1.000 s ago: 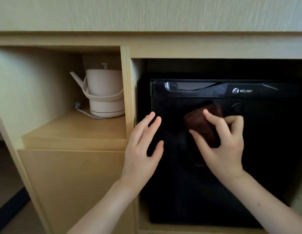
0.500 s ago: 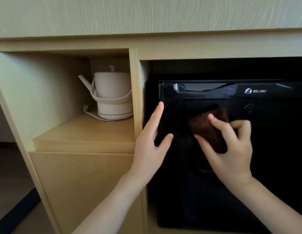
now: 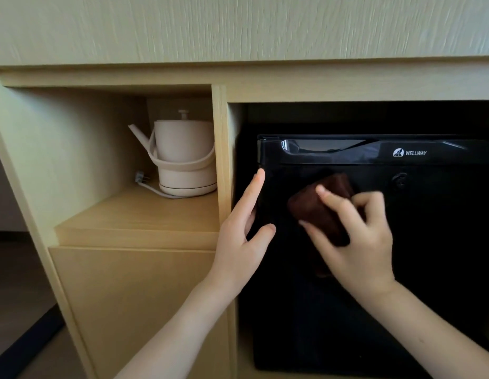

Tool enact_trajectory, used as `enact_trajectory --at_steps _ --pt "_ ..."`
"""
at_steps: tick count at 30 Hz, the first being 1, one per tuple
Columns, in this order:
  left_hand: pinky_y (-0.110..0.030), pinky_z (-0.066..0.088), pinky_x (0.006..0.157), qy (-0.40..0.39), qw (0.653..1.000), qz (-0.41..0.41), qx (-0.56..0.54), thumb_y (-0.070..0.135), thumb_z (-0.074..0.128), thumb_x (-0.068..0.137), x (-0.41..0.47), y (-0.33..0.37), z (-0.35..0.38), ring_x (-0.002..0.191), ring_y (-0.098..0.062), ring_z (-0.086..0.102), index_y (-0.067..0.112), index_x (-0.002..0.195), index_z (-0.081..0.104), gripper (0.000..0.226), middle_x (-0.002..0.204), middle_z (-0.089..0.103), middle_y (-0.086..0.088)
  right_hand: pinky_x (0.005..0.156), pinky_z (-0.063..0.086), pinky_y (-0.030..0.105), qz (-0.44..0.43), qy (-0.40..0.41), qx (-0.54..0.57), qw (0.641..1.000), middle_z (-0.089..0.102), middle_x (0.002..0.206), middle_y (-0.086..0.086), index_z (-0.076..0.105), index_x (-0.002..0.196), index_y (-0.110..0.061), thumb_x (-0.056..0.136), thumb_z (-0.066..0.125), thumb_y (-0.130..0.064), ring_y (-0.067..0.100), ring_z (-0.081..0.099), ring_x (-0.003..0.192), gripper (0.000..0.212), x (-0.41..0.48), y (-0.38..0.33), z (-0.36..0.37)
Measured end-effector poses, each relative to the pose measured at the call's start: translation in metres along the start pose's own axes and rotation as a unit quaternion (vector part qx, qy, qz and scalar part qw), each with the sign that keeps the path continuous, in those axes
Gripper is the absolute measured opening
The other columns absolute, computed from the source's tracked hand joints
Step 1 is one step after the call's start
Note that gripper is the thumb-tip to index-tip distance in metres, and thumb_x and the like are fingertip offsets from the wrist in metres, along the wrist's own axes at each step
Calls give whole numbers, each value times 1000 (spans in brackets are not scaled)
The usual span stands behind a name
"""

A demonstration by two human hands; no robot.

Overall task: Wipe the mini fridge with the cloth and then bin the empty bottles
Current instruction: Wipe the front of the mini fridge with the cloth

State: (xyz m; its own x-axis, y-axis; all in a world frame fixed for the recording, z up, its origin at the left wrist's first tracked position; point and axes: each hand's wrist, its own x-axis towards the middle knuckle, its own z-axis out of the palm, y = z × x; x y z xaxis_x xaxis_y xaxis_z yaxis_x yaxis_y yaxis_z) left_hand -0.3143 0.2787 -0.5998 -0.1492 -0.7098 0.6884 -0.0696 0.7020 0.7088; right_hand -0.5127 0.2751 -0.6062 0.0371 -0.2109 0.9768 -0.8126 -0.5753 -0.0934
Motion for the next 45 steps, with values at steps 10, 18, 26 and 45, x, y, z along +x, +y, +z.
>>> enact_trajectory --at_steps 10,18,26,45 --pt "-39 31 119 16 994 35 101 -14 56 88 0 -14 1 148 -1 21 51 152 16 100 159 23 28 82 39 8 19 18 10 1000 31 106 -10 62 129 -19 84 73 -42 7 43 89 52 2 -1 -6" --pt "-42 30 119 85 994 -25 65 12 65 94 -43 -49 23 146 3 26 59 147 22 83 154 29 33 72 47 25 -47 -21 -26 998 37 102 2 60 133 -18 85 74 -35 19 46 85 54 -19 -8 8" --pt "-44 34 117 93 993 -52 60 13 67 93 -51 -53 26 144 0 32 58 147 24 83 152 33 33 75 44 17 -34 5 10 999 35 104 -5 61 132 -20 88 72 -40 15 46 87 49 21 -13 9" --pt "-43 36 117 92 989 -54 103 14 69 91 -61 -60 27 143 2 33 57 149 22 86 150 34 36 64 48 35 -81 -42 -18 996 39 101 6 64 132 -14 88 73 -31 23 47 84 48 -12 -23 16"
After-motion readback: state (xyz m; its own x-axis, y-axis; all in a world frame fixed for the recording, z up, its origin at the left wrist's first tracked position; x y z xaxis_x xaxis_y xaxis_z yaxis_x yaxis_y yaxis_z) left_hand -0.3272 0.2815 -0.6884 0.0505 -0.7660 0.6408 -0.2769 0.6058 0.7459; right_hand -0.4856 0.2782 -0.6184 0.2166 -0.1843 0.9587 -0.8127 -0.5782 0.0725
